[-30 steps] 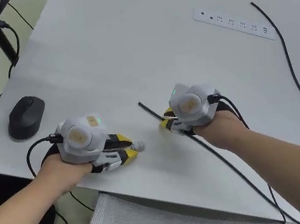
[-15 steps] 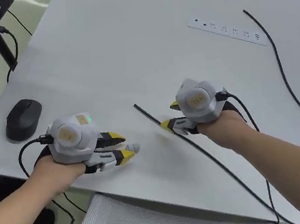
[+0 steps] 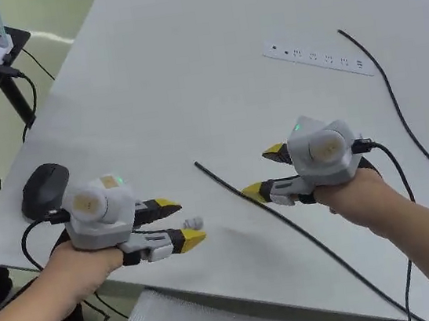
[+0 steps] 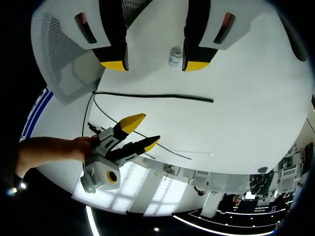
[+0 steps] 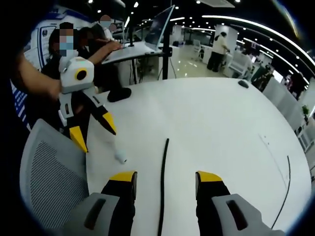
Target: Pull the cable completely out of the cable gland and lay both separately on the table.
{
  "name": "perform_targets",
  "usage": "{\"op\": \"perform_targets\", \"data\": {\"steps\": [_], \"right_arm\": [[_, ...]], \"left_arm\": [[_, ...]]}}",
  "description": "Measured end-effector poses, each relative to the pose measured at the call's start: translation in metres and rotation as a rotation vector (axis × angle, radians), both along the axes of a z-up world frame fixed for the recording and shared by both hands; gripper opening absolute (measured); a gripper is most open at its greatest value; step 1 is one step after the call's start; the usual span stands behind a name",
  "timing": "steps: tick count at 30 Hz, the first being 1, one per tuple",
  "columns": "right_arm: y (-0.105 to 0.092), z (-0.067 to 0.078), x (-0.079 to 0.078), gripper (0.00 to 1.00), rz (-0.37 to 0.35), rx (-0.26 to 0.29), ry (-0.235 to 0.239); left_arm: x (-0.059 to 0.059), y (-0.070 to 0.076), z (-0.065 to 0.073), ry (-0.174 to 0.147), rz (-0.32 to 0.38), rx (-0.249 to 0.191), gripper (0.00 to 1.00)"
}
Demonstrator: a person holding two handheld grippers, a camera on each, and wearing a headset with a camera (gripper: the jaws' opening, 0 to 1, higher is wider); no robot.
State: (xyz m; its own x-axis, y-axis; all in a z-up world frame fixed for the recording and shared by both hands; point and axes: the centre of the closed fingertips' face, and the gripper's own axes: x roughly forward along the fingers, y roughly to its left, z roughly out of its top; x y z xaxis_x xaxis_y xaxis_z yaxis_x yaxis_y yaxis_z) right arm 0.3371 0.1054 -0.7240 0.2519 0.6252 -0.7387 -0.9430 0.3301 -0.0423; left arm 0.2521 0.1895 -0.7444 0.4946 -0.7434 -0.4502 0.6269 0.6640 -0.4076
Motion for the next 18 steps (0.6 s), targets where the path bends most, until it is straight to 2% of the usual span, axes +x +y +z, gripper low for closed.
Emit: {"op": "perform_targets", "data": {"steps": [6, 8, 11, 14, 17, 18], "right_arm": [[-0.028, 0.029, -0.006, 0.5, -0.068, 0.076, -0.017], [-0.039, 0.036, -0.01, 0.53, -0.092, 0.105, -0.008], [-0.053, 0.044, -0.018, 0.57, -0.124, 0.141, -0.01], [-0.068, 0.045, -0.027, 0.6, -0.155, 0.17, 0.0], [-0.085, 0.037, -0.038, 0.66, -0.2, 0.23, 0.03], [-0.09, 0.035, -0.039, 0.69, -0.208, 0.235, 0.026]], "left_arm": [[-0.004, -0.004, 0.022, -0.02, -0.011, -0.01, 0.54], [-0.006, -0.006, 0.026, -0.016, -0.018, -0.011, 0.55], [-0.01, -0.006, 0.033, -0.029, -0.027, -0.001, 0.58], [-0.011, -0.006, 0.037, -0.035, -0.028, 0.007, 0.63], [-0.012, -0.007, 0.041, -0.046, -0.036, 0.018, 0.66], [-0.013, -0.008, 0.041, -0.042, -0.041, 0.024, 0.67]]}}
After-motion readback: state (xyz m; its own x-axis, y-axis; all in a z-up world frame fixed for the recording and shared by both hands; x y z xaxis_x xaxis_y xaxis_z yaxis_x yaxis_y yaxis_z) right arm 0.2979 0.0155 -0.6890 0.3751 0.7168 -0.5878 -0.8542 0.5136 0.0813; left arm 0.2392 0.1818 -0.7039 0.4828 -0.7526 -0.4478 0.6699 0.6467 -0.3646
